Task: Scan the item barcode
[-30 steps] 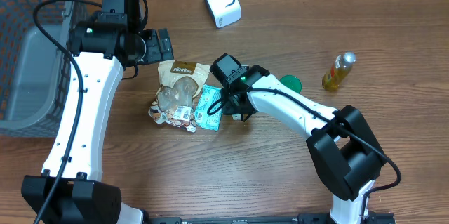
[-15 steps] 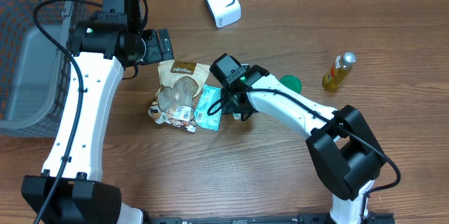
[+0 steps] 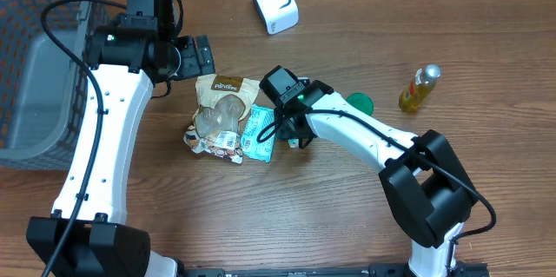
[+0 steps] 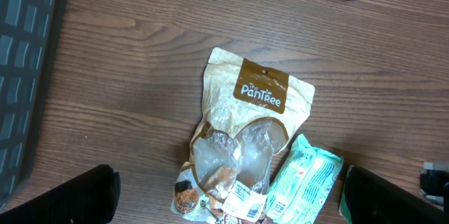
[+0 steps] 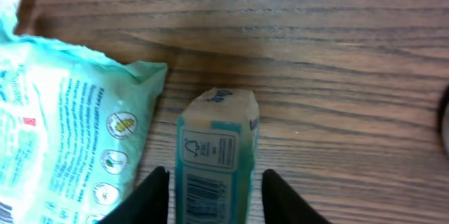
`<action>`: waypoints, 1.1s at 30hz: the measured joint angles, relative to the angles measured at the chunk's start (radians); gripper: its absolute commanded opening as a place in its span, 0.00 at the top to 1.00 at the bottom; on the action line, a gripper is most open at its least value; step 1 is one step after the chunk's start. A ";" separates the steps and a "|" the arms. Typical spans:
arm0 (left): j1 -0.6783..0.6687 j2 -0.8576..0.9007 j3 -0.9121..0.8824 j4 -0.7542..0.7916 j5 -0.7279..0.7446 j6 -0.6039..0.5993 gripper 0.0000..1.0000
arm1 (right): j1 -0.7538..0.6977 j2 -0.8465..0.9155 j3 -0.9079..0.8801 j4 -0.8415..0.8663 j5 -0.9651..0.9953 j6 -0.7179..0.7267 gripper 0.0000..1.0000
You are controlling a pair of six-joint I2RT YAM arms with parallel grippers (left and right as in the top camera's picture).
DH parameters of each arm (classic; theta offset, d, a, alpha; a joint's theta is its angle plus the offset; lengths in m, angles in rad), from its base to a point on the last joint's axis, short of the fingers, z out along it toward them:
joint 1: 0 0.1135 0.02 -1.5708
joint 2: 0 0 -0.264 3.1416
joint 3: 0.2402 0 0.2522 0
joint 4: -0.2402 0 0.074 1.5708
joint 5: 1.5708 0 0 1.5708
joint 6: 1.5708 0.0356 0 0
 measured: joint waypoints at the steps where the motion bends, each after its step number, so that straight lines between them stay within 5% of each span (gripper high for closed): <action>1: 0.000 0.000 0.000 0.000 0.000 0.000 0.00 | 0.000 0.000 0.000 0.000 0.005 0.000 0.60; 6: 0.000 0.000 0.000 0.000 0.000 0.000 0.01 | 0.000 0.000 0.000 -0.002 0.021 0.004 0.87; 8: 0.000 0.000 0.000 0.000 0.000 0.000 0.01 | 0.000 0.000 0.000 0.000 0.023 0.002 0.89; 25: 0.000 0.000 0.000 0.000 0.000 0.000 0.00 | -0.119 0.000 0.000 -0.055 -0.037 -0.019 0.76; 30: 0.000 0.000 0.000 0.000 0.000 0.000 0.00 | -0.121 0.000 0.000 -0.056 -0.064 -0.026 0.53; 33: 0.000 0.000 0.000 0.000 0.000 0.000 0.00 | -0.121 0.000 0.000 -0.053 -0.073 -0.032 0.51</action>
